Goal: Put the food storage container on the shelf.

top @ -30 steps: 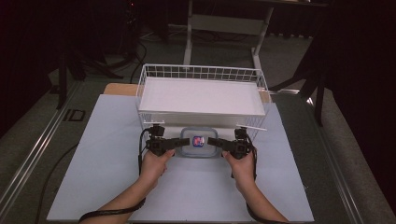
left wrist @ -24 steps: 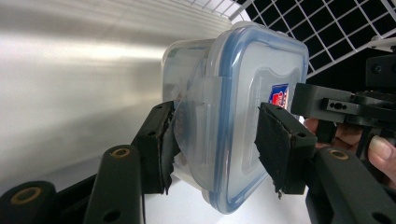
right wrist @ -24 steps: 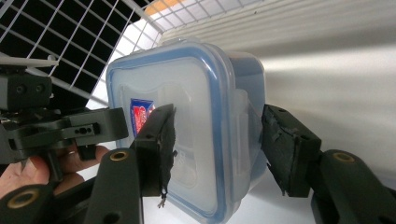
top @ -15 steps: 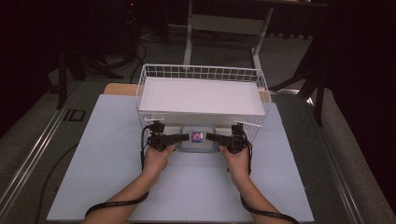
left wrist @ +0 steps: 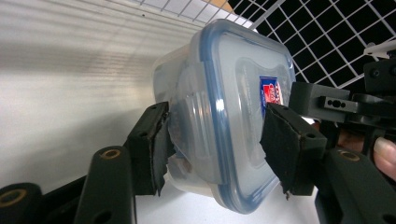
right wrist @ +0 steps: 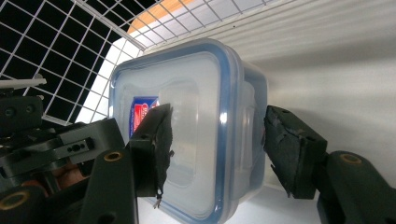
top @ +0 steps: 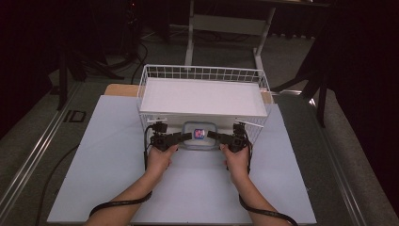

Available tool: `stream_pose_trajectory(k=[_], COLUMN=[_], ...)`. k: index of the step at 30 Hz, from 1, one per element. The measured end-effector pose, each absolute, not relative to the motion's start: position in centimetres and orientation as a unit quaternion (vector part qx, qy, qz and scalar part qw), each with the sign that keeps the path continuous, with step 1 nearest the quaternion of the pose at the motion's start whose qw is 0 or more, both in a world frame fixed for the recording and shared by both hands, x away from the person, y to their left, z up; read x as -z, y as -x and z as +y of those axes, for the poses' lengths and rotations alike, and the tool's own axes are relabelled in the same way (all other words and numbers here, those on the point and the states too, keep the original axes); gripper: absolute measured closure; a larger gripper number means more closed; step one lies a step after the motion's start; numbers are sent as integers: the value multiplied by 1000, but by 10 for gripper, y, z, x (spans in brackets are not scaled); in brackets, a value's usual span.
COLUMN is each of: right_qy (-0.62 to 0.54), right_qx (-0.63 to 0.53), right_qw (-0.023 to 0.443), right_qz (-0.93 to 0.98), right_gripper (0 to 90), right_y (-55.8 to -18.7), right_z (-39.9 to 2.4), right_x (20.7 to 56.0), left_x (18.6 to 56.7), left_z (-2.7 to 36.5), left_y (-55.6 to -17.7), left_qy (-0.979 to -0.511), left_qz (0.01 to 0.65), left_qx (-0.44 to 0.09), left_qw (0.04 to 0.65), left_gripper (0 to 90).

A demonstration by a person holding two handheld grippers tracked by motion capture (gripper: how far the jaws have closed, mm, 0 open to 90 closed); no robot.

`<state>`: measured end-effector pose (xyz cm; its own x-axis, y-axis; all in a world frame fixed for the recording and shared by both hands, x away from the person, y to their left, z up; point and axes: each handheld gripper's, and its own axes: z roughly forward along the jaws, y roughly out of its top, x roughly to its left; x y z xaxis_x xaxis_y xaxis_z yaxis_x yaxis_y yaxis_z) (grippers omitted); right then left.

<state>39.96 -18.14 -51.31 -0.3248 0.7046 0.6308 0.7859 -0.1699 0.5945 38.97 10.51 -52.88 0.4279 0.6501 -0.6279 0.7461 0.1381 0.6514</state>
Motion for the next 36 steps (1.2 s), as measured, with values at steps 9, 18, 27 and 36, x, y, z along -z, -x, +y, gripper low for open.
stream_pose_trajectory(k=[9, 18, 27, 36], right_qy=[563, 551, 508, 472], right_qx=[485, 502, 494, 486], right_qw=[-8, -29, -82, -86], right_qz=[-669, -666, -701, -731], right_gripper=[426, 417, 400, 435], right_y=[-399, -391, -367, -338], right_z=[-174, -177, -180, -170], right_x=[512, 509, 489, 476], left_x=[537, 522, 505, 487], left_z=[100, 106, 112, 118], left_y=[-396, -381, -353, -308], left_qy=[-650, -673, -699, -737], left_qz=[540, 502, 450, 403], left_qx=[42, -39, -71, -84], left_qw=[533, 542, 551, 537], left_gripper=[315, 260, 145, 27])
